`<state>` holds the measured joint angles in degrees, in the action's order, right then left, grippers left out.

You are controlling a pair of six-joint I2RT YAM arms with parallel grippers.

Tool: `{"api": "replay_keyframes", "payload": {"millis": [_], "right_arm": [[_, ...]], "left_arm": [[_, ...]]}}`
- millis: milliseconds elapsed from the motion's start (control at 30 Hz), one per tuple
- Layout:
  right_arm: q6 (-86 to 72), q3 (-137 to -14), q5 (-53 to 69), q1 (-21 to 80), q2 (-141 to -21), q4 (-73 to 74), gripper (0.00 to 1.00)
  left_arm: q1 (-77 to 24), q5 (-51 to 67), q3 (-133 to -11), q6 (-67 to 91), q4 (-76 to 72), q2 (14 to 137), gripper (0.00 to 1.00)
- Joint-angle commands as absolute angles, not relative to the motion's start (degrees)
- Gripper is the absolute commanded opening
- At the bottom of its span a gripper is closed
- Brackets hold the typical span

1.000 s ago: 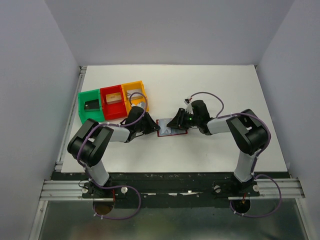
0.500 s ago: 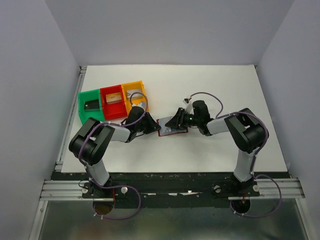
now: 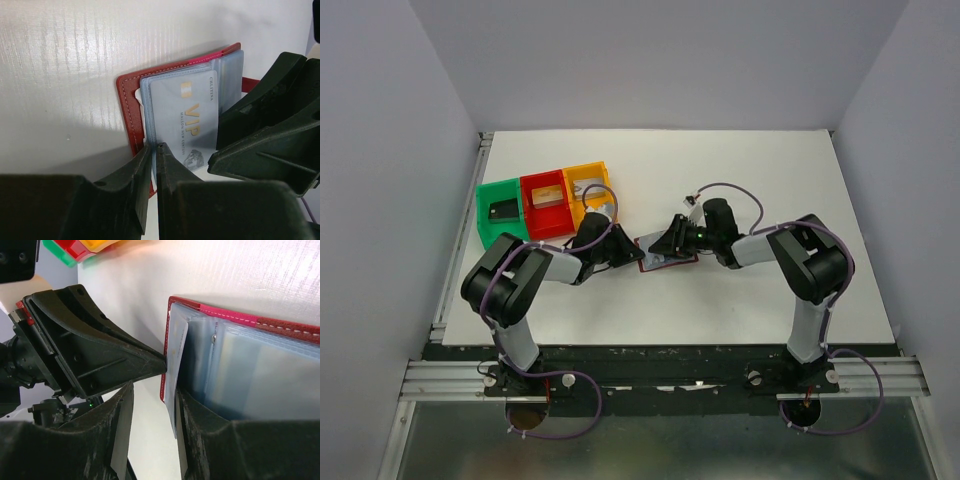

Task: Take the credit cards out of the card holder
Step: Remove the credit card from the card holder.

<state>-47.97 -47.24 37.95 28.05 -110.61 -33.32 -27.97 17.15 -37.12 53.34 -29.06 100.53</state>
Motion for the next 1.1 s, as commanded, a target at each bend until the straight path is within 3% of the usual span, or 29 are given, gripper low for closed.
{"api": "replay_keyframes", "payload": {"millis": [0, 300, 567, 1067], "right_arm": [[-46.9, -49.3, 41.0, 28.7, -112.5, -31.3, 0.45], [-45.6, -51.2, 42.9, 28.8, -114.0, -27.6, 0.45], [-44.4, -50.1, 41.2, 28.7, -112.1, -25.9, 0.43], [-44.9, -48.5, 40.4, 28.7, -109.2, -26.3, 0.42]], "left_arm": [[-29.7, 19.1, -38.0, 53.0, -27.7, 102.7, 0.25], [-30.0, 19.9, -38.5, 53.0, -28.1, 102.8, 0.26], [-29.9, 18.3, -37.4, 52.1, -25.5, 98.7, 0.36], [-29.9, 14.3, -36.0, 51.4, -22.2, 96.1, 0.38]]}}
